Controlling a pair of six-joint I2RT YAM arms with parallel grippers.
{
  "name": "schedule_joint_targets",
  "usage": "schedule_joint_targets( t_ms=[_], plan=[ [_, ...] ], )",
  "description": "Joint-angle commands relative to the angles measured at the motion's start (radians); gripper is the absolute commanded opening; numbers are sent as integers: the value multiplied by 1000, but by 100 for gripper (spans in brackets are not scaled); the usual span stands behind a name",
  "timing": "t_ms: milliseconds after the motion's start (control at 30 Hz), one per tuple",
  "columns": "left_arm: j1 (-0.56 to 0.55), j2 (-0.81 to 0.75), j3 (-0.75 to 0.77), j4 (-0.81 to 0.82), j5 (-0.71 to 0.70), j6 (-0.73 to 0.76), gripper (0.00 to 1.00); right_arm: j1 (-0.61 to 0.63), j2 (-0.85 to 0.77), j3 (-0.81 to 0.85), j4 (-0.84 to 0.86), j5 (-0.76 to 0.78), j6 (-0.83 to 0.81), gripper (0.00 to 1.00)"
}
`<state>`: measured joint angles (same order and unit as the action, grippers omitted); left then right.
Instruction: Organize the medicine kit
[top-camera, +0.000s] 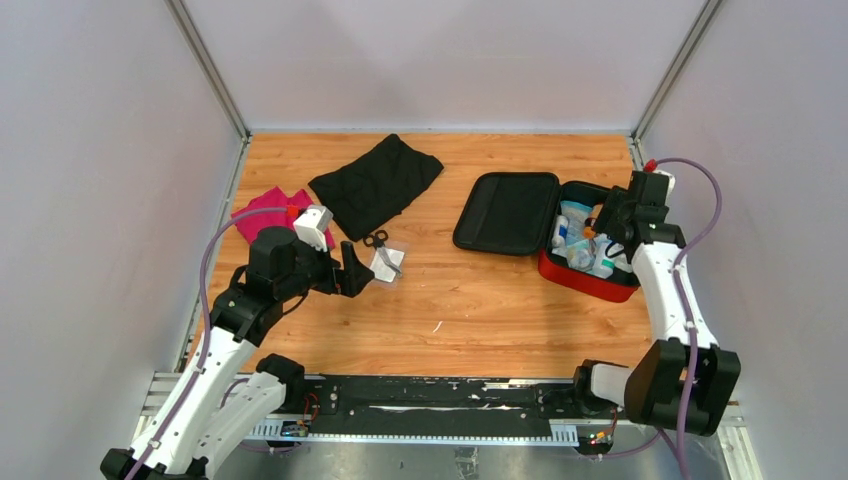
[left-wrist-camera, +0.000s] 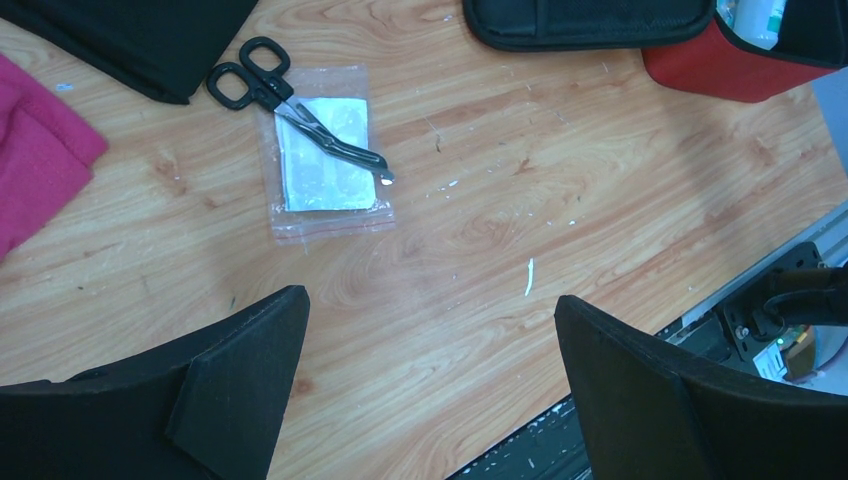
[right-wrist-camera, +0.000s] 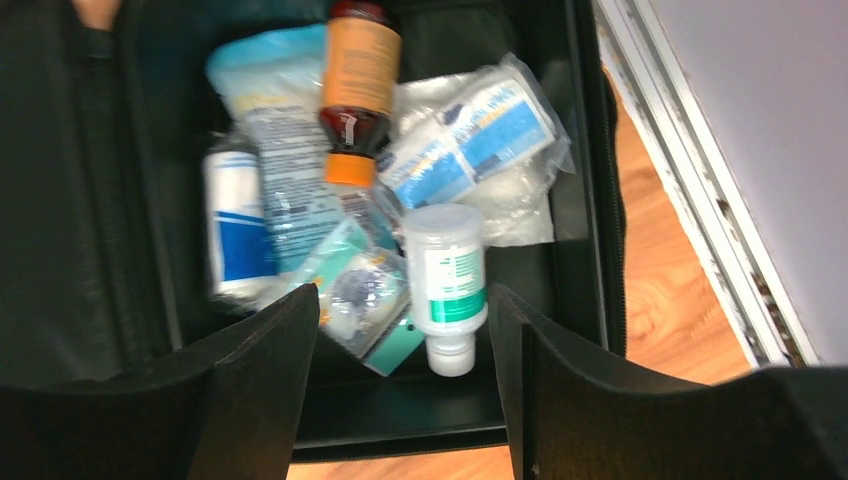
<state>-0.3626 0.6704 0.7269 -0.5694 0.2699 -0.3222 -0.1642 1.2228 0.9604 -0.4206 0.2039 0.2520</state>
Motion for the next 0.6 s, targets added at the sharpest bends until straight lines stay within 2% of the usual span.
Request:
schedule_joint_targets(
  t_ms=[0,167,300,567],
  plan=[
    [-4,-4,-7,22,2,5,100,0,-77,39,-28,-146,15,66],
    [-4,-3,-6,16,-19,0,100,113,-90,62,-45,-187,-21,64],
    [-4,-2,-6,14,-30,-3,100,288,-43,103,-84,-229,-100,64],
    [-4,3,-4,7,-52,-7,100,547,55,128,-73,-253,-162,63]
  ],
)
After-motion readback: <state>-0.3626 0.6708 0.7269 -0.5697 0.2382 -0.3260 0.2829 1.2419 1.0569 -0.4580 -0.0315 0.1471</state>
